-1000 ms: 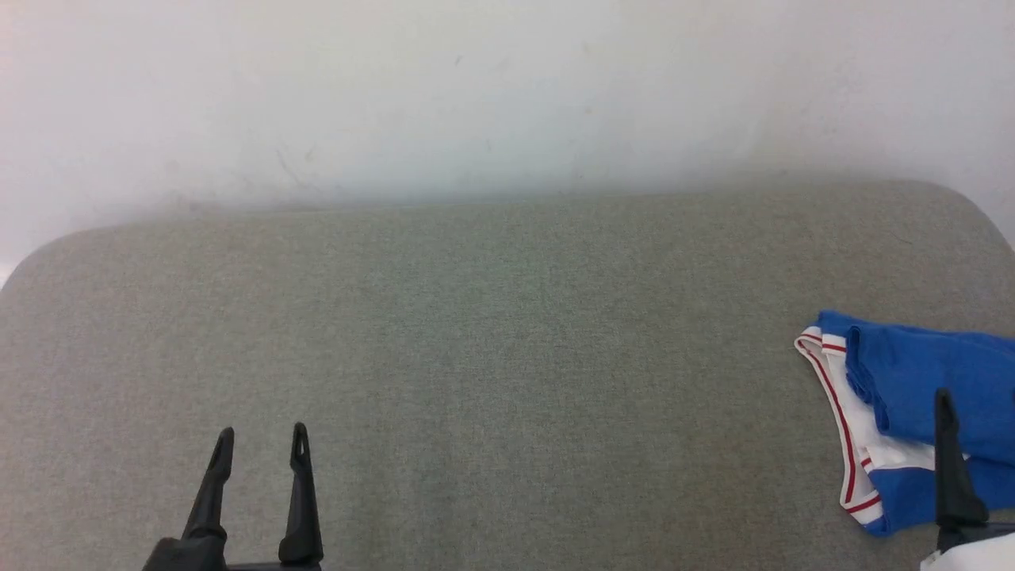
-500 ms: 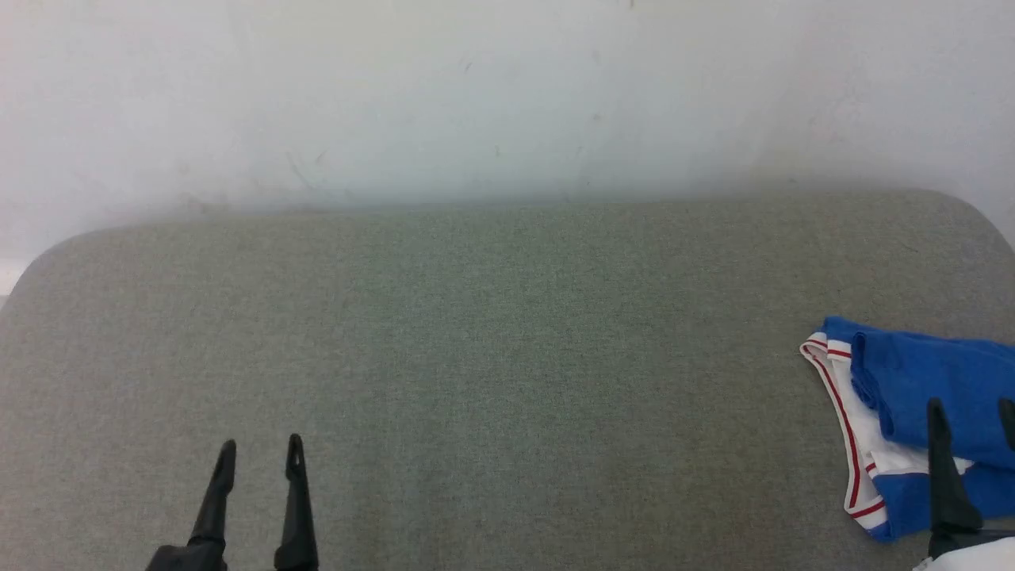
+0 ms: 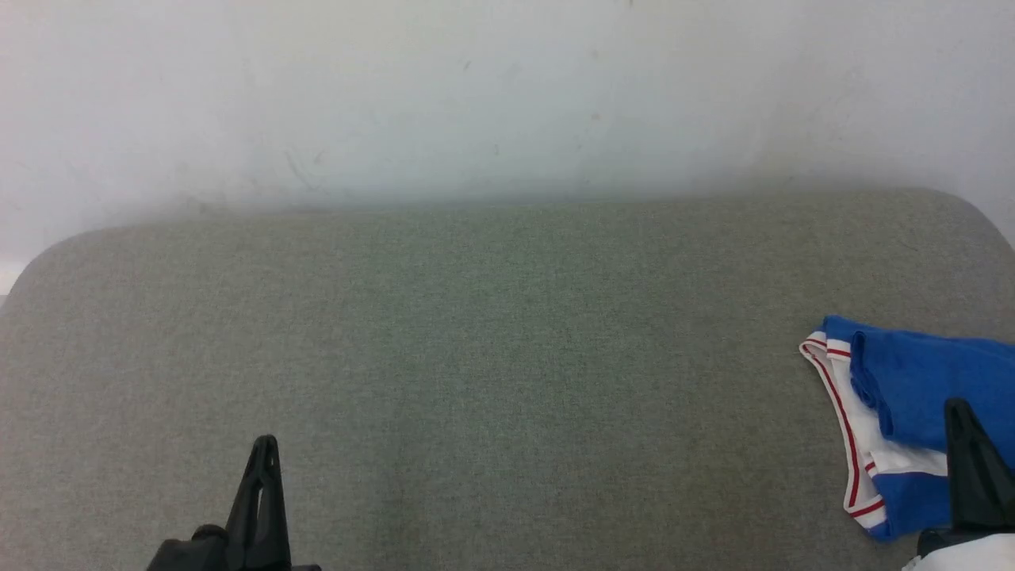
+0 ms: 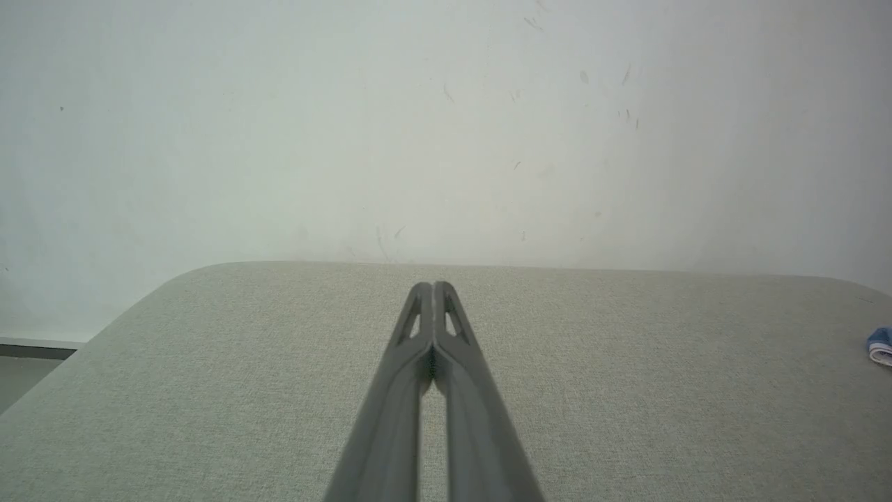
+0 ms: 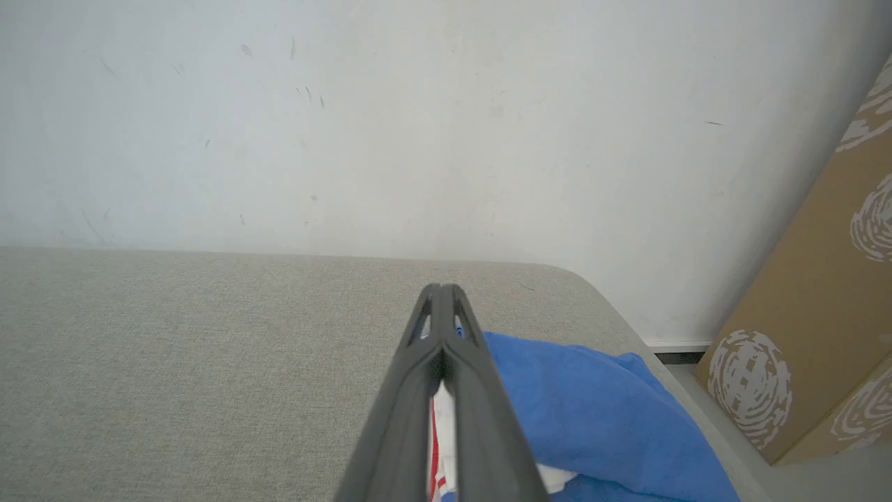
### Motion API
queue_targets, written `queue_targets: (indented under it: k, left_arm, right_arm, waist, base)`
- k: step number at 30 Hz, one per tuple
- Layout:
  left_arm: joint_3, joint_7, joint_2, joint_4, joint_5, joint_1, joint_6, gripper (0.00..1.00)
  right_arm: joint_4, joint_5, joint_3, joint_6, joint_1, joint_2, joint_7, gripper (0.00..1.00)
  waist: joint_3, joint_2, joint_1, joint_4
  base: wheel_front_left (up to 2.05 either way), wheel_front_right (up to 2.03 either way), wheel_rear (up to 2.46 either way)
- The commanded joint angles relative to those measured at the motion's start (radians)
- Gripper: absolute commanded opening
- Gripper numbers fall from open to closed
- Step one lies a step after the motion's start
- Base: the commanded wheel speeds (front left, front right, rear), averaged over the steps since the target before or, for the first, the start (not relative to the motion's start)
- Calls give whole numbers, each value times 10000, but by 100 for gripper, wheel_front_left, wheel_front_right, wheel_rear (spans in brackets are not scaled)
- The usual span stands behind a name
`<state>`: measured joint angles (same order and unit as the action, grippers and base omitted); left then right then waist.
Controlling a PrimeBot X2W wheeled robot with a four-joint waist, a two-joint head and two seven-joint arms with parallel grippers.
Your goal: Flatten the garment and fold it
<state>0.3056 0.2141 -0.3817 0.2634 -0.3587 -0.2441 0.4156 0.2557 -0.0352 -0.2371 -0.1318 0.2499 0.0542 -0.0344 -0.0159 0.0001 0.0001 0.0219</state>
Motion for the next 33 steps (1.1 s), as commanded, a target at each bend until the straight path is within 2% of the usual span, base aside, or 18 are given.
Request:
queue_targets:
  k: [1,33]
  left_arm:
    - [-110,-59,87,-96,139,173,-120,0]
    - [-909,-624,962,-785,1074,788,-1214,0]
  right_arm:
    - [-72,27,72,1,-153,-5,18,0]
    - [-746,115,695,4,-789,-14,106,0]
  waist:
    - [2,-1,0,-3]
    - [44,-1,0,-61]
  base:
    - [0,0,0]
    - [0,0,0]
